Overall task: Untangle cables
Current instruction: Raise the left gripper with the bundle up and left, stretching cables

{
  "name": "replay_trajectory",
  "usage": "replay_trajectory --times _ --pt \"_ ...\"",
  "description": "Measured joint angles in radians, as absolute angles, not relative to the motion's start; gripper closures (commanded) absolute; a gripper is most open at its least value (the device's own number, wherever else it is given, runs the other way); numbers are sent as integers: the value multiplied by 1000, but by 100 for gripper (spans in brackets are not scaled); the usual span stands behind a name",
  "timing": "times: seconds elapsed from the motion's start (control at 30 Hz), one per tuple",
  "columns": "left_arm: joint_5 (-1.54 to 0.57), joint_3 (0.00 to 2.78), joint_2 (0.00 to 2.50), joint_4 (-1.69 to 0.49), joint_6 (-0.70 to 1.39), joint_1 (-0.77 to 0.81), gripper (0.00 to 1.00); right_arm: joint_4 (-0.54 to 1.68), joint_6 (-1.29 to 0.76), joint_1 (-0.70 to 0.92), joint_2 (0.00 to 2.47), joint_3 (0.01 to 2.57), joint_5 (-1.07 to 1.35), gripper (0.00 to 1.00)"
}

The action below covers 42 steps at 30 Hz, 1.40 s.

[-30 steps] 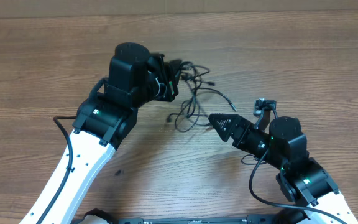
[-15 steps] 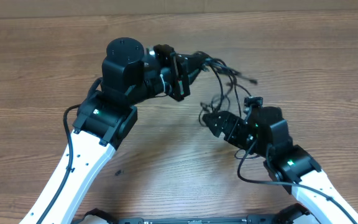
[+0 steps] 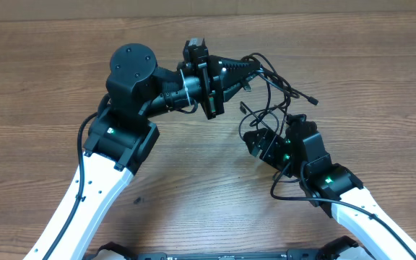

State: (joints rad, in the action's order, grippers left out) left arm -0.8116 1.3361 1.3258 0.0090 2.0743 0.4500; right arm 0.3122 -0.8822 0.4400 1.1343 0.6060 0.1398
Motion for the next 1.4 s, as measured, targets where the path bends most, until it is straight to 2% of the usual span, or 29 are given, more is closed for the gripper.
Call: replay_trajectory --times 0.47,1.1,1.4 --pt "-849 1336 1291 85 2089 284 96 518 -879 440 1134 606 -60 18" --pt "-902 1333 1284 74 2096 -162 96 538 -883 441 1133 624 -68 18" --pt "-878 1333 1272 27 2093 -296 96 550 -881 441 1134 622 -91 18"
